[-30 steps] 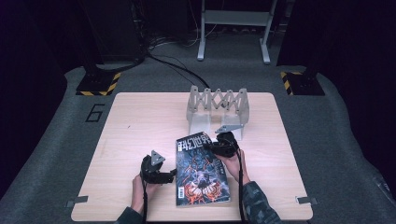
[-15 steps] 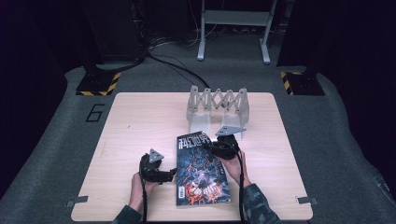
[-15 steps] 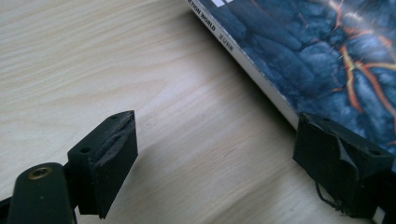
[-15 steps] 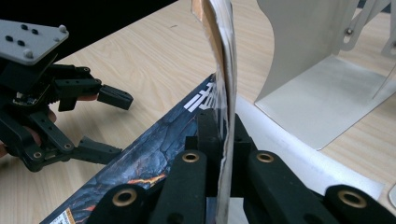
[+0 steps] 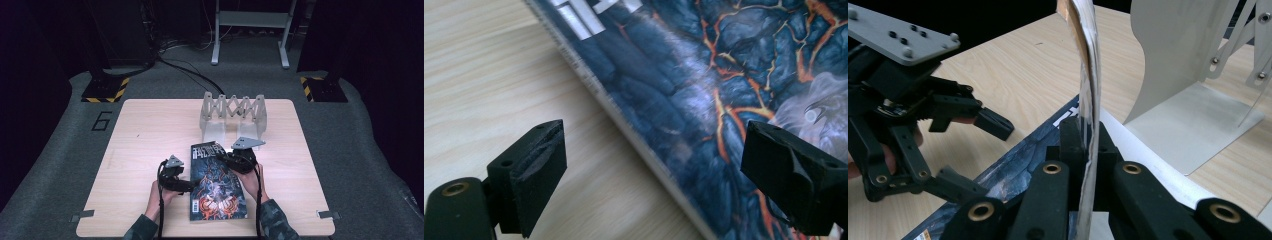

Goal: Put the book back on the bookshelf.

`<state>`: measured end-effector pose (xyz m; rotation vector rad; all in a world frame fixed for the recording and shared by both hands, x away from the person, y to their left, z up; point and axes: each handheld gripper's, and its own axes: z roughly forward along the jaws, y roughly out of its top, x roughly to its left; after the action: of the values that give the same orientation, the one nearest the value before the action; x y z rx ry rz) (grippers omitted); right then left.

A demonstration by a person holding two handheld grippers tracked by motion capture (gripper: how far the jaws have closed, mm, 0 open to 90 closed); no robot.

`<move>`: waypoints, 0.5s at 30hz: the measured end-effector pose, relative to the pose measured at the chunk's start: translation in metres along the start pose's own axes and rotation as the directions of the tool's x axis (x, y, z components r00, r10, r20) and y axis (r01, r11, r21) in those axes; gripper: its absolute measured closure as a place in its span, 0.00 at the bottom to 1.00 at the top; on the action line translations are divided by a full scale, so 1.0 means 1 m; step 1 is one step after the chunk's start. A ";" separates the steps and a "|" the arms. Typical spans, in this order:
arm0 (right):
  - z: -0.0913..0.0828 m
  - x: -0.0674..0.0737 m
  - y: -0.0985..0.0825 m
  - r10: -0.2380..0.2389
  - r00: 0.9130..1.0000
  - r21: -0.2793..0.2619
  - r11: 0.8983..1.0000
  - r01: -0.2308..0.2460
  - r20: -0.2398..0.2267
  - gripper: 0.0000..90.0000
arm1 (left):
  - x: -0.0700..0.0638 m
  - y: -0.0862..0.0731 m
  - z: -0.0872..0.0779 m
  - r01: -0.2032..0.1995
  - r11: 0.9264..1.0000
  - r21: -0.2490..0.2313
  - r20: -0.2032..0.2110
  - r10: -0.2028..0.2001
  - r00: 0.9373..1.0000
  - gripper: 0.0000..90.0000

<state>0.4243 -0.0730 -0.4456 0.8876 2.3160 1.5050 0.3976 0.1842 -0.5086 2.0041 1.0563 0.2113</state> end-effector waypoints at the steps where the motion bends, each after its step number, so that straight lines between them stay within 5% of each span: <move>1: -0.001 0.001 0.000 -0.006 1.000 0.000 1.000 0.006 -0.004 0.98 | -0.001 0.001 0.002 -0.001 1.000 0.002 0.008 0.001 1.000 0.12; 5: -0.005 0.005 0.001 -0.016 1.000 -0.021 1.000 0.016 -0.008 0.98 | 0.000 0.003 0.009 0.005 1.000 0.015 0.034 -0.006 0.999 0.12; 8: -0.007 0.008 0.001 -0.024 1.000 -0.033 0.999 0.023 -0.012 0.98 | 0.001 0.002 0.013 0.014 1.000 0.021 0.091 -0.016 0.996 0.17; 15: -0.005 0.004 -0.004 0.009 1.000 -0.030 1.000 -0.009 -0.022 0.98 | 0.003 0.002 0.012 0.036 0.999 0.009 0.108 -0.037 0.993 0.31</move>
<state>0.4174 -0.0749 -0.4463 0.8794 2.3014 1.5567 0.4066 0.1788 -0.5156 1.9772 1.0251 0.0783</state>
